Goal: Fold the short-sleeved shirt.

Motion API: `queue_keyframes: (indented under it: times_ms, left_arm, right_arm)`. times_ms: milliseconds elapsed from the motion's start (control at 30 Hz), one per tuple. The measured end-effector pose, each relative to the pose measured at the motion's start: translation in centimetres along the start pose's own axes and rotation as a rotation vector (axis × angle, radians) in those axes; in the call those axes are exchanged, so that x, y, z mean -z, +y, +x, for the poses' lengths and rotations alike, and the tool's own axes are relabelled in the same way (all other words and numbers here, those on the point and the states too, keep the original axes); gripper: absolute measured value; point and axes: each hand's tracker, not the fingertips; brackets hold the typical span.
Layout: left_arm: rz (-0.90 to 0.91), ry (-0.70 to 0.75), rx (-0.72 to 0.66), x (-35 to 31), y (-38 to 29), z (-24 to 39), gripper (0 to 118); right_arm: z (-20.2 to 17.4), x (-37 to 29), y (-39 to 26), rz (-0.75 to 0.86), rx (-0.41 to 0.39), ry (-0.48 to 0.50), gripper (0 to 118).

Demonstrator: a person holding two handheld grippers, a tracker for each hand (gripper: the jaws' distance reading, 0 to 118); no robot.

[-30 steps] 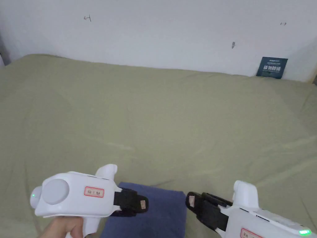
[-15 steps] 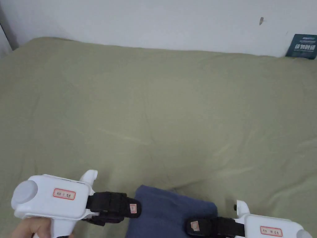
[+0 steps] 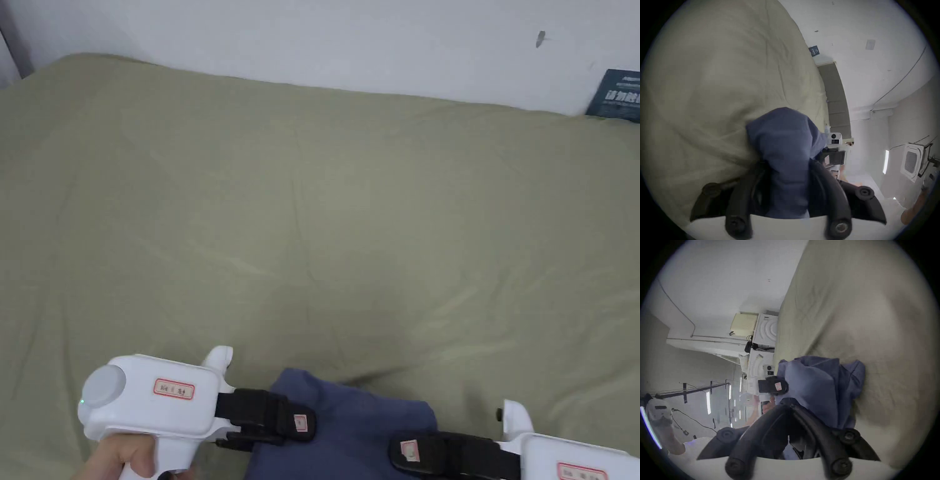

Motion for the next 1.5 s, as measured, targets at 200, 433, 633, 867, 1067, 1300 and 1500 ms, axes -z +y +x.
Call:
queue_keyframes:
  times_ms: [200, 433, 633, 867, 1067, 1300, 1500]
  left_arm:
    - [0.14, 0.112, 0.045, -12.0, 2.3, 0.6, 33]
    - [0.292, 0.353, -0.041, -29.6, 7.6, -3.8, 33]
    - [0.251, 0.44, -0.053, -33.2, 13.1, -6.0, 34]
    - [0.37, 0.559, -0.014, -36.2, 13.0, -4.1, 117]
    - [0.555, 0.532, 0.096, -35.5, 7.9, 3.9, 112]
    - [0.708, 0.523, 0.399, -20.2, -0.4, 18.7, 0]
    - [0.925, 0.639, 0.688, -7.2, -6.7, 29.0, 0]
  right_arm:
    - [-3.5, -1.5, 0.8, 0.061, -0.076, 0.024, 1]
    - [-6.2, -0.8, 2.2, 0.106, -0.161, 0.012, 1]
    - [-6.0, 0.2, 3.4, 0.094, -0.194, -0.024, 1]
    - [-5.5, 0.4, 4.4, 0.071, -0.207, -0.058, 1]
    - [-8.9, -2.6, 3.9, 0.129, -0.322, -0.055, 1]
    - [-19.6, -7.9, 1.5, 0.419, -0.621, -0.269, 1]
    - [-27.2, -8.5, -2.0, 0.773, -0.985, -0.786, 1]
